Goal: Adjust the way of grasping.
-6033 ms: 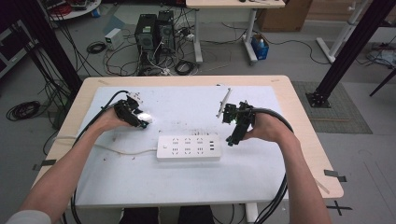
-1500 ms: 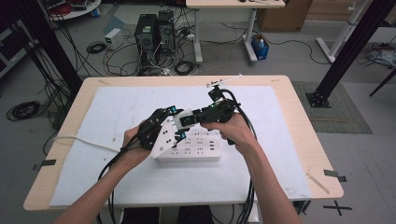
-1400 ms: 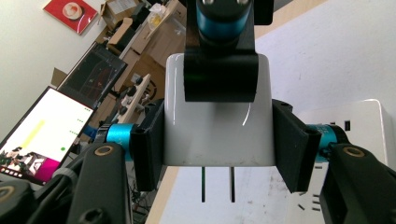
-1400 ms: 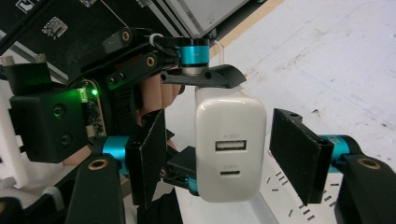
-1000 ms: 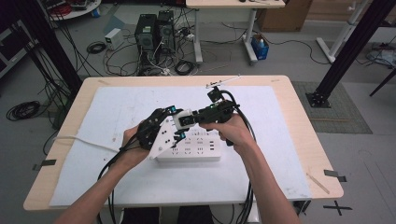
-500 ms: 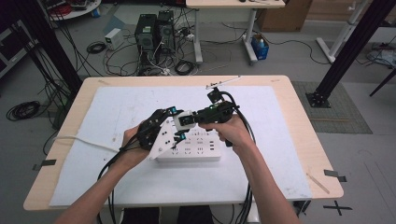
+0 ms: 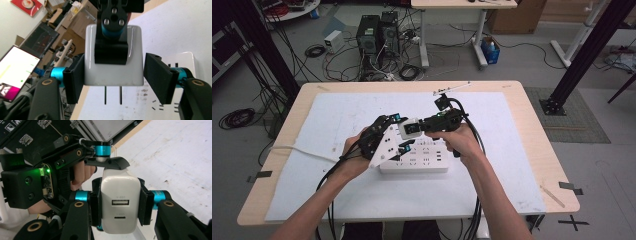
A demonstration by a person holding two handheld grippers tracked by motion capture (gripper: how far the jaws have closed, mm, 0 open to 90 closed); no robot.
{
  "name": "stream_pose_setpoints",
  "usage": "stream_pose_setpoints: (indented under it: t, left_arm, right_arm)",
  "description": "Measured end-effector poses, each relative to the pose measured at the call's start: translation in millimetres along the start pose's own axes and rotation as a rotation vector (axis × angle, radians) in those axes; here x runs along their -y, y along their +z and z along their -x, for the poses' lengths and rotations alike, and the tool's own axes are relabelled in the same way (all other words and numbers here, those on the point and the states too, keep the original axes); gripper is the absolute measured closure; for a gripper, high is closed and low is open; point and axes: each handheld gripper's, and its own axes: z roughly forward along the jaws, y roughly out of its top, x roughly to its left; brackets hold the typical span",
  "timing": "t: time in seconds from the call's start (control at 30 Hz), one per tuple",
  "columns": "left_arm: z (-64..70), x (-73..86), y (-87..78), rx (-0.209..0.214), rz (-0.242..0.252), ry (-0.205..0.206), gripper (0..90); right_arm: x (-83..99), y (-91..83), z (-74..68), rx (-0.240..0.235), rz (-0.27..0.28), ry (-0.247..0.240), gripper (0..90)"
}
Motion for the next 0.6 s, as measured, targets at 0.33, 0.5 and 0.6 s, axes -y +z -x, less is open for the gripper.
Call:
stream_pose_setpoints:
  t: [0.33,0.5,0.6]
  left_arm:
    - [-12.6,7.3,-5.8,0.095,-0.004,-0.108,27.8]
    - [-29.6,16.3,-10.2,0.171,-0.039,-0.19,21.4]
    - [-43.7,26.4,-12.2,0.232,-0.072,-0.227,20.9]
  right_arm:
    - [0.5,-5.6,2.3,0.033,0.001,0.002,62.3]
    - [-0.5,-9.9,0.5,0.08,-0.012,-0.031,62.3]
    - [-1.4,-14.5,-0.2,0.12,-0.024,-0.061,62.3]
